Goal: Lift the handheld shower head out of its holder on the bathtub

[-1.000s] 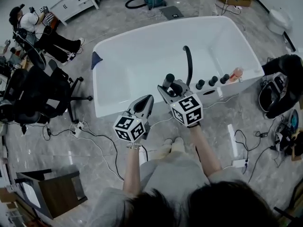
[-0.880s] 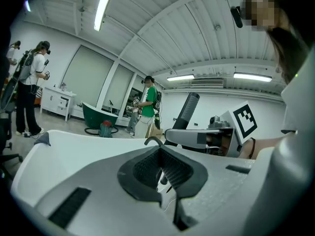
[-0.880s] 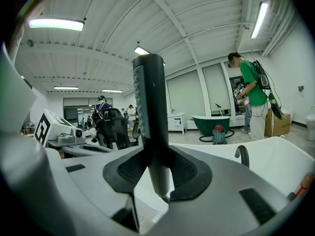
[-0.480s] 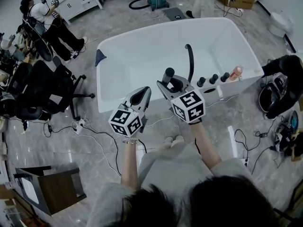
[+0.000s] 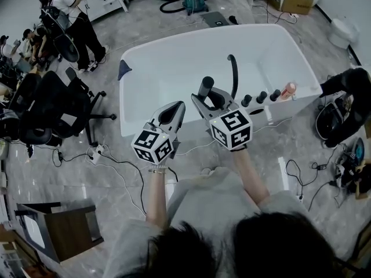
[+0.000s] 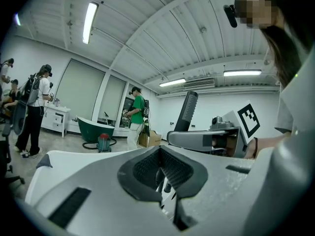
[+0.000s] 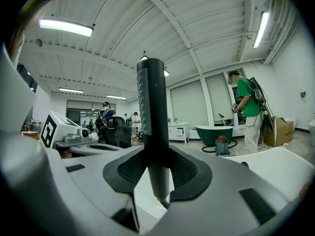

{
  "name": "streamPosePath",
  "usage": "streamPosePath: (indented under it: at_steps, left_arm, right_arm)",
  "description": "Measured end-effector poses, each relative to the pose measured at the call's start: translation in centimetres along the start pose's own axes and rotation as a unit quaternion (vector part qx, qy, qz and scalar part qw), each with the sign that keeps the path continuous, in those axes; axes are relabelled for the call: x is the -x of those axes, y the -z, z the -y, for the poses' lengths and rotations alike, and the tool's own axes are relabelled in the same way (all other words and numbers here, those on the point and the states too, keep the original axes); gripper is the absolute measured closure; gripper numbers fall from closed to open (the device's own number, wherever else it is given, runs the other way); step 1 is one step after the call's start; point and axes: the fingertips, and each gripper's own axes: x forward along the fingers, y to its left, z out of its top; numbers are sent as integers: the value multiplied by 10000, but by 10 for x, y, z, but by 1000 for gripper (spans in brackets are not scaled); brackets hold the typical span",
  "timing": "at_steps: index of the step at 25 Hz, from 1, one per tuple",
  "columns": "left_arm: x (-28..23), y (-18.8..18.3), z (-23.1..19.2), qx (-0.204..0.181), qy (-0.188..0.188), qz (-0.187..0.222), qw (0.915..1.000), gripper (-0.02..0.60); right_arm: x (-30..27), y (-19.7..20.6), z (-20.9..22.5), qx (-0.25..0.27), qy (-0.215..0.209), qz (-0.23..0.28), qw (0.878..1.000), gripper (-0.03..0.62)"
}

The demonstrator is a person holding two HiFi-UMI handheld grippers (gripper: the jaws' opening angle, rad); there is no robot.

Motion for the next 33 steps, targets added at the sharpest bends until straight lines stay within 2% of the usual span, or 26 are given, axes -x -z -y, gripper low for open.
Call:
streamPosePath:
  at_steps: [18,33]
  left_arm:
    - [-10,-8,2,-72,231,76,9997,577]
    - [-18,-3,6,-118,272,15,9996,577]
  right_arm:
    - [6,-9,6,-35,166,201,9997,461]
    - [10,-6,12,-55,88,345,9994,461]
